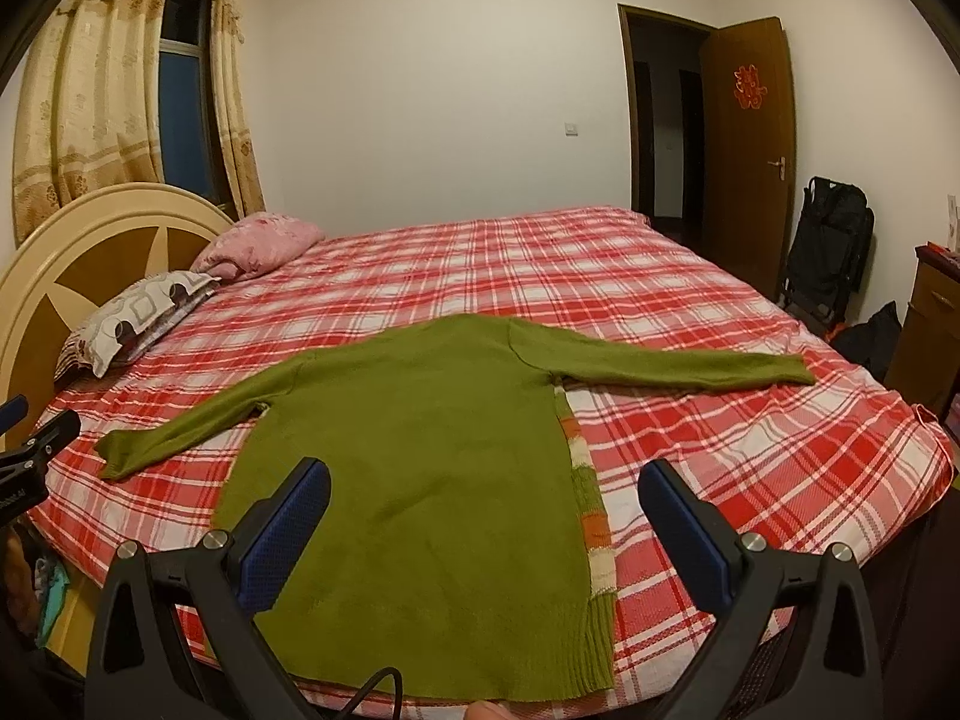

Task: Fold small clothes
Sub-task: 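Reach the right tool to the green sweater's sleeve cuff and grasp it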

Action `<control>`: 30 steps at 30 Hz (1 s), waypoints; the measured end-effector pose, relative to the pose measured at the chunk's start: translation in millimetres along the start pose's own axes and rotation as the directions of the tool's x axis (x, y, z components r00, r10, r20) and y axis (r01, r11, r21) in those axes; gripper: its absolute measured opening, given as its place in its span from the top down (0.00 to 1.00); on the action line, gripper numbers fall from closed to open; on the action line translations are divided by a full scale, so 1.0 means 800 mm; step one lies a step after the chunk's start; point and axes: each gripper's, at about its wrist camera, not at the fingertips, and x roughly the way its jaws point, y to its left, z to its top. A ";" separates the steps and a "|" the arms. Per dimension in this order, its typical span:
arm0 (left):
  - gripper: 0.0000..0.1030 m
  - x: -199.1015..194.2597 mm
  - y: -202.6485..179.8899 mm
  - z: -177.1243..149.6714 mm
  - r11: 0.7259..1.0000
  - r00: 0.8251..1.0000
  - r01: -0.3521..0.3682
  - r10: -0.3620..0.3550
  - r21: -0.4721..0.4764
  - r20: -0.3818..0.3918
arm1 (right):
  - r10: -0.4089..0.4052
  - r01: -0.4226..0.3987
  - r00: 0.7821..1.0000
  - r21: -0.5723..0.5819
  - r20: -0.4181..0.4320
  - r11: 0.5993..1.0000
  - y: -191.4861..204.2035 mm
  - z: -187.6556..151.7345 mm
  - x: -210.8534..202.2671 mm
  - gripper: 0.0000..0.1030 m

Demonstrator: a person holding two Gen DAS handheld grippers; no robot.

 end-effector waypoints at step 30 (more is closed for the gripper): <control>0.00 0.313 -0.049 0.003 0.998 0.979 -0.033 0.044 0.059 -0.201 | -0.169 0.273 0.948 0.421 -0.268 0.865 -0.352 0.045 0.212 0.39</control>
